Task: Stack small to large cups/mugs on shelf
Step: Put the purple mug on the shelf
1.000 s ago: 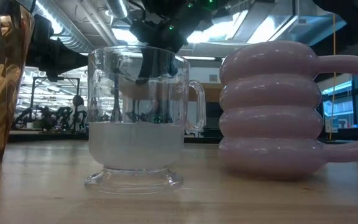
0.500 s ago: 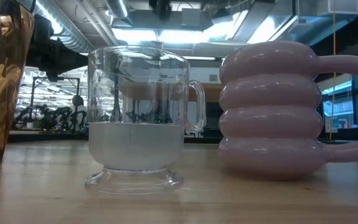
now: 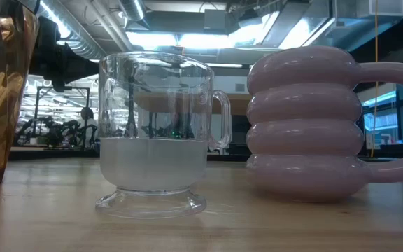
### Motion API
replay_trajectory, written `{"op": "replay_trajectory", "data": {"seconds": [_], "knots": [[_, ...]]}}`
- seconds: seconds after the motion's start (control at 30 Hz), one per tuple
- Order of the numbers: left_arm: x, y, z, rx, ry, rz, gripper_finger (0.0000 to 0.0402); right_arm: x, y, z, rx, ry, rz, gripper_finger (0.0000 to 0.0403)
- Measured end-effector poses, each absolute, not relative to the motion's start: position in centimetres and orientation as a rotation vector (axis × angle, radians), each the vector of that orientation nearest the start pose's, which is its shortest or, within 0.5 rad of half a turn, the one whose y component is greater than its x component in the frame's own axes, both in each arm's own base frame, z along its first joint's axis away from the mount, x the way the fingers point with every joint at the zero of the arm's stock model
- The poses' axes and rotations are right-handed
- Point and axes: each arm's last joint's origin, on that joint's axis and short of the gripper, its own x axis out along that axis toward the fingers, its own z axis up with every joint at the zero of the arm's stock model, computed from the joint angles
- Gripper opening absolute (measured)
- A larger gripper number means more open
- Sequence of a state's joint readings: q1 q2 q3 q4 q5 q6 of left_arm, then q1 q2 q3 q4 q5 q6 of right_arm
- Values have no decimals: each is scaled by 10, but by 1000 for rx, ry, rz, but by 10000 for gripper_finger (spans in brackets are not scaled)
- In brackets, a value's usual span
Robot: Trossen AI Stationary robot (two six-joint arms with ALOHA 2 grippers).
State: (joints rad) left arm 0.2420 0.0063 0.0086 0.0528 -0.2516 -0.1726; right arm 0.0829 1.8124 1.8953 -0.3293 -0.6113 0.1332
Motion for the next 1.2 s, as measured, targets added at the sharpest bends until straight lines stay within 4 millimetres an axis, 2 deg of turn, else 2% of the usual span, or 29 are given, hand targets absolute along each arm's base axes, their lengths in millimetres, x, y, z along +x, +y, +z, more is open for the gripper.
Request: {"op": "replay_trajectory", "data": {"seconds": [0.07,0.17,0.23,0.3,0.4,0.47,0.6,0.7,0.83,0.97,1.2], "knots": [[92,30,171,-169,-99,487,0,410,60,415,228,307,687,8],[92,30,171,-169,-100,487,0,414,73,424,220,179,727,8],[92,30,171,-169,-99,487,0,413,75,435,196,80,741,8],[92,30,171,-169,-99,487,0,411,65,445,193,67,688,8],[92,30,171,-169,-98,487,0,402,35,454,159,220,508,12],[92,30,171,-169,-98,487,0,387,21,457,77,393,328,21],[92,30,171,-169,-98,487,0,352,22,457,-79,708,67,47],[92,30,171,-169,-98,487,0,330,25,455,-71,888,-70,67],[92,30,171,-169,-99,488,0,315,40,453,37,988,-126,86],[92,30,171,-169,-98,487,0,311,63,444,103,1038,-153,91],[92,30,171,-169,-98,488,0,316,96,398,147,1208,-219,92]]}}
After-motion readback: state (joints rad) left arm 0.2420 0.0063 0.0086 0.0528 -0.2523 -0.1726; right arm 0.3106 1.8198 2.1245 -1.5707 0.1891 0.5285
